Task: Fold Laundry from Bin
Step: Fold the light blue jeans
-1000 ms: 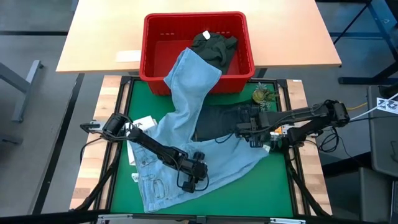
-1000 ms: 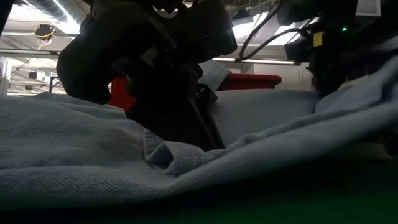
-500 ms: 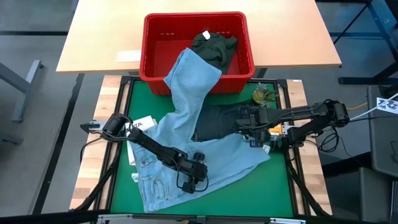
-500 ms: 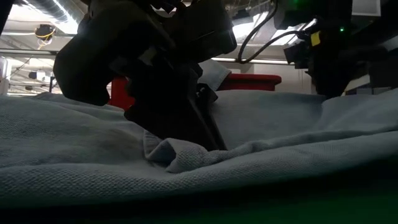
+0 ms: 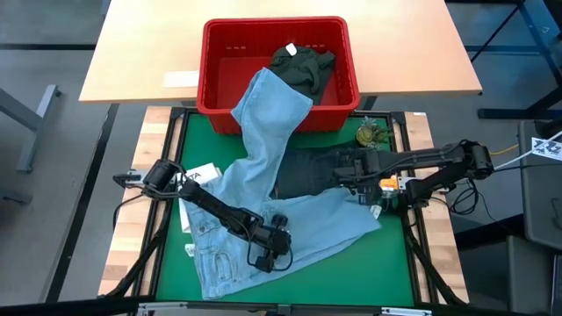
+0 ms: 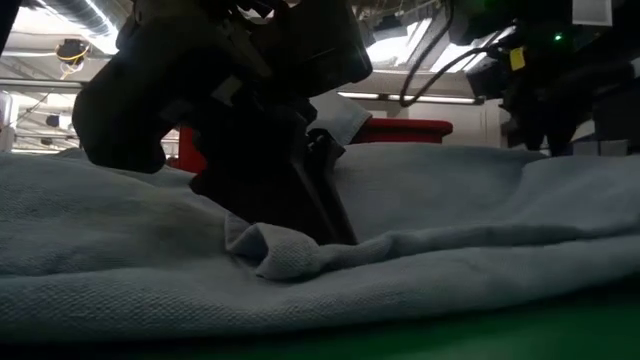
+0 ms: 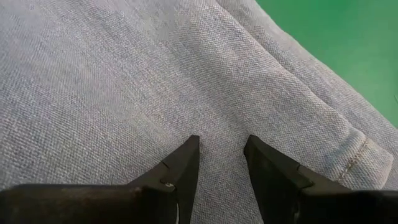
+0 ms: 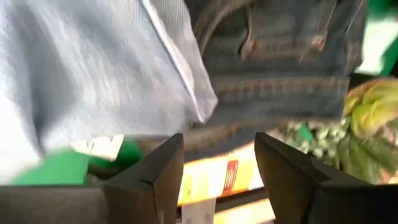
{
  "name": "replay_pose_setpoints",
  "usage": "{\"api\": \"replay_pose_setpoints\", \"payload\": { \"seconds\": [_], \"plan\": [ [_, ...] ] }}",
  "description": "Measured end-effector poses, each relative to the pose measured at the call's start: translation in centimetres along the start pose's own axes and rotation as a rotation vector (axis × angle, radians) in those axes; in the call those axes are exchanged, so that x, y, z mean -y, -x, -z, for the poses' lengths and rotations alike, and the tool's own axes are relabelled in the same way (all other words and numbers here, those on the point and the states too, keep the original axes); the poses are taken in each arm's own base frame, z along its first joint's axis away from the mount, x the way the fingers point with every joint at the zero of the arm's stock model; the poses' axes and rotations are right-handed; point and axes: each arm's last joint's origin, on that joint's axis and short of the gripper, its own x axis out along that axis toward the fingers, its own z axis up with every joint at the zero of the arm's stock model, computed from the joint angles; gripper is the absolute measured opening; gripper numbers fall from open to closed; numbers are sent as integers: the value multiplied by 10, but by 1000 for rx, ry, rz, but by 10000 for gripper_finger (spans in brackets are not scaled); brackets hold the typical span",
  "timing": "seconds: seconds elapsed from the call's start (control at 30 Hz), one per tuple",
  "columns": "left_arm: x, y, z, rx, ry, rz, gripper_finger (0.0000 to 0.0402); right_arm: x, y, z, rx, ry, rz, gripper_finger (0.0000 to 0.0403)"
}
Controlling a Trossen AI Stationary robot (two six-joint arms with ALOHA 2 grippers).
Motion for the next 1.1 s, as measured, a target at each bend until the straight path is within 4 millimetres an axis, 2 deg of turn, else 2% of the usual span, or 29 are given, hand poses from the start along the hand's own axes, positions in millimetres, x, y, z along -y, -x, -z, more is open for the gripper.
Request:
{"api": "replay_pose_setpoints", "payload": {
  "seconds": [0.33,0.5,0.63,0.77,1.03,1.1],
  "plan": [
    [0,0,0,0,-2,-5,130,-1,0,-2,22,-3,-36,198],
    [0,1,0,-1,-3,-8,130,-3,0,-2,23,99,-110,198],
    [0,1,-1,0,-3,-9,130,-4,1,-3,29,110,-120,189],
    [-1,1,-1,1,-2,-10,130,-4,1,-2,30,126,-147,147],
    [-1,1,-1,2,-3,-13,130,-7,1,-3,35,128,-257,21],
    [-1,1,-1,2,-2,-13,130,-8,1,-3,35,130,-260,7]
  ]
}}
